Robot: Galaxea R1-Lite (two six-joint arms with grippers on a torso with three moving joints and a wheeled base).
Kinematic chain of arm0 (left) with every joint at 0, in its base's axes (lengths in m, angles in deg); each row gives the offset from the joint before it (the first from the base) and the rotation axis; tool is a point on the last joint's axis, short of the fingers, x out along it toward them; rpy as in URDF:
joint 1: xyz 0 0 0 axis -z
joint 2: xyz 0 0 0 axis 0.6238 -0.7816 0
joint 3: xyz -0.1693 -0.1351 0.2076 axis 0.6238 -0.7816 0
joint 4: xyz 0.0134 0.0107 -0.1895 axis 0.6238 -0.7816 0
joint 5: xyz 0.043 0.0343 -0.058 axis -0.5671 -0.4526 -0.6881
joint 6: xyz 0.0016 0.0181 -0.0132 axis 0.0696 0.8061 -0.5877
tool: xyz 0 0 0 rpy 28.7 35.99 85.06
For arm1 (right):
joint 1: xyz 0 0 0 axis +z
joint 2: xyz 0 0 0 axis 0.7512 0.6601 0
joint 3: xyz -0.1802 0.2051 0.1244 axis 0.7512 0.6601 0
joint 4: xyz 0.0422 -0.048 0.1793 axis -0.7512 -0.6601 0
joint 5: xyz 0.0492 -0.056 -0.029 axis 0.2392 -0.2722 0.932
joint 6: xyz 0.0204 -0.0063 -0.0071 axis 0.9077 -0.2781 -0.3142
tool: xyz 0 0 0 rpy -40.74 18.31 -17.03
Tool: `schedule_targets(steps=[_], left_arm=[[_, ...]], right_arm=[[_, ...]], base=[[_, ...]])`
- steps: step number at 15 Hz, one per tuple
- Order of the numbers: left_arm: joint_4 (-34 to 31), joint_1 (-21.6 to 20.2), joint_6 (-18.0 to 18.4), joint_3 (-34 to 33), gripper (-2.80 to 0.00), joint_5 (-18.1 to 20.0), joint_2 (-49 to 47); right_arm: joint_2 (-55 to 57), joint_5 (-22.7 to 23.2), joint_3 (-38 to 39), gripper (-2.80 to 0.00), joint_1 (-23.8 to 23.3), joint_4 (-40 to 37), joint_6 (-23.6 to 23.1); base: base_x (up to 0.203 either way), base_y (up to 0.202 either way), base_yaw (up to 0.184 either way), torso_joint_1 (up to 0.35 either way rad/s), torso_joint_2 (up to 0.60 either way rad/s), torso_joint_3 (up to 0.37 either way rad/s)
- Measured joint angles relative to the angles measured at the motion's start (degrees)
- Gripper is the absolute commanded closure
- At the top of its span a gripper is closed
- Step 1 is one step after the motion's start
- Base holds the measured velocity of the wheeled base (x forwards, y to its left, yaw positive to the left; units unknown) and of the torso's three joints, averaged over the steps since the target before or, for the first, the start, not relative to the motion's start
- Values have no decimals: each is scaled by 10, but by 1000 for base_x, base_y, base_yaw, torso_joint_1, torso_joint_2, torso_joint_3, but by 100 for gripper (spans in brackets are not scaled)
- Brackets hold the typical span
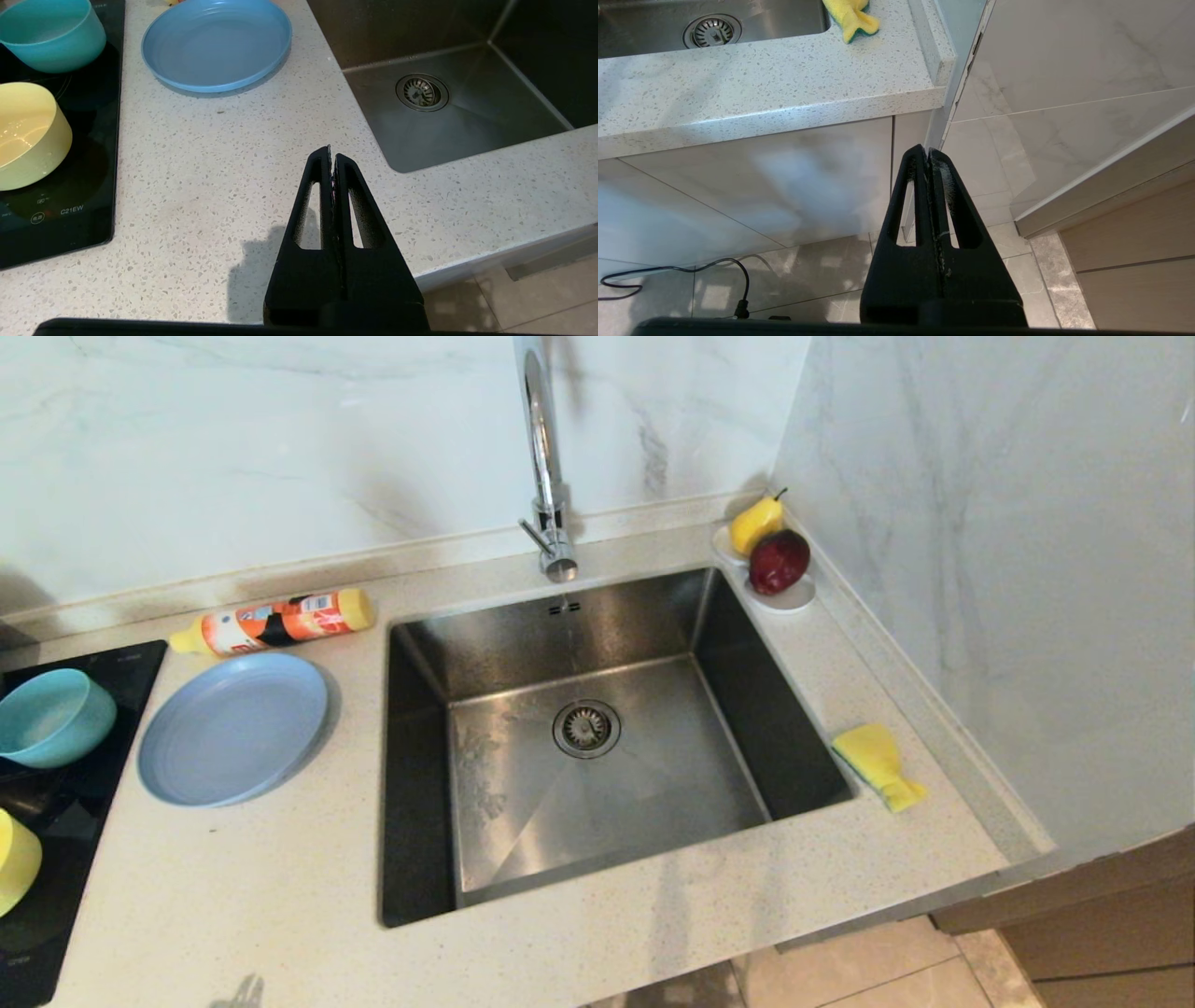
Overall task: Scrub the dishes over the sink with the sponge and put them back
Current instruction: Place the bowl on the plate
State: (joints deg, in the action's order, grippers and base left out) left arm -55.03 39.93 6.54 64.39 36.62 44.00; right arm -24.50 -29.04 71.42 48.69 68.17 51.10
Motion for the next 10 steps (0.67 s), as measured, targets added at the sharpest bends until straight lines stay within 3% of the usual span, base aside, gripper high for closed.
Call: schedule_targets(steps=[10], left_arm=[[0, 0, 0, 0, 0, 0, 0]], right_arm=[[0, 0, 0, 0, 0, 0, 0]], base=[[0, 0, 0, 0, 0, 0]])
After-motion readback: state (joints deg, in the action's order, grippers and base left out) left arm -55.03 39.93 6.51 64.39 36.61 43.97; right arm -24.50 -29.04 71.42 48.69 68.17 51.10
